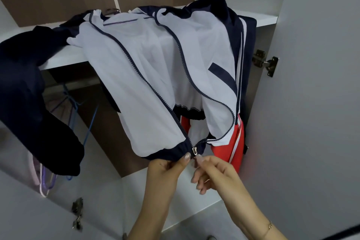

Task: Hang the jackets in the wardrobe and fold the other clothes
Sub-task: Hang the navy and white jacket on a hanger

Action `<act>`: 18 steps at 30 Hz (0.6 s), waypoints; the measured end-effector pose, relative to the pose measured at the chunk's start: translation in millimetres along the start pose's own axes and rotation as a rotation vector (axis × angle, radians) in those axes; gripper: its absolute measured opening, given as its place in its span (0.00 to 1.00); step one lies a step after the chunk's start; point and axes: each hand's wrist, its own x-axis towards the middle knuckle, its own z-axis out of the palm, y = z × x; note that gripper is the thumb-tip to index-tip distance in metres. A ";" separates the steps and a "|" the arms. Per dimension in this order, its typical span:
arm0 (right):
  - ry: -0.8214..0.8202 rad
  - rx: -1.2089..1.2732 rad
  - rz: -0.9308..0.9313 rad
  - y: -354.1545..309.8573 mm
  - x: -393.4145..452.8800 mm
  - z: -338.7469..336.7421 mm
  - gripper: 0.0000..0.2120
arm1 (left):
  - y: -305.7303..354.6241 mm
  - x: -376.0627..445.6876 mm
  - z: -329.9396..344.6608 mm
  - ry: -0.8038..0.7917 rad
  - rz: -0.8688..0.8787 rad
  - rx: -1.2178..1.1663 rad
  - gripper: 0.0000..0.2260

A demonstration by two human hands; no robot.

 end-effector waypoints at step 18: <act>-0.101 -0.064 -0.227 -140.7 63.7 32.4 0.10 | -37.9 17.6 -53.3 0.019 -0.085 0.570 0.20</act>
